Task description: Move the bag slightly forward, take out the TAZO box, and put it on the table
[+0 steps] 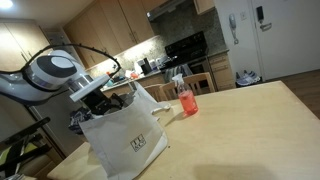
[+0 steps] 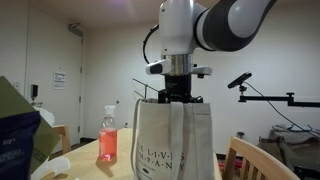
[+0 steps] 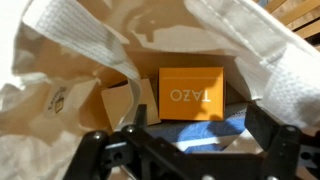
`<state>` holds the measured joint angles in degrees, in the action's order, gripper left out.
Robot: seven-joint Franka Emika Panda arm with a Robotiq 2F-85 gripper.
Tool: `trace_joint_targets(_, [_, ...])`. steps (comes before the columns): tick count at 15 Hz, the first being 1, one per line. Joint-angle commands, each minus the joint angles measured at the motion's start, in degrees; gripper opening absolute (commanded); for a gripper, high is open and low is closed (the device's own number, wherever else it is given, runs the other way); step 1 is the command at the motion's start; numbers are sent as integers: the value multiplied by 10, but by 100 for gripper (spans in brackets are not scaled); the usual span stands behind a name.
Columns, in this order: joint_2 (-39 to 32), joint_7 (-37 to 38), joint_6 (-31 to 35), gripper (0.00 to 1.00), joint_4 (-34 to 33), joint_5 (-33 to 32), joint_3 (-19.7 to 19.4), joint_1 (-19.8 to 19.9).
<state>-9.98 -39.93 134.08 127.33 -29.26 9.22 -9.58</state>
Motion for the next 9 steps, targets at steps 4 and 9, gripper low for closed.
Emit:
trace_joint_targets(4, [1, 36, 15, 100, 2, -47, -5, -1])
trace_joint_targets(9, [-9, 85, 27, 100, -2, -132, -10, -3])
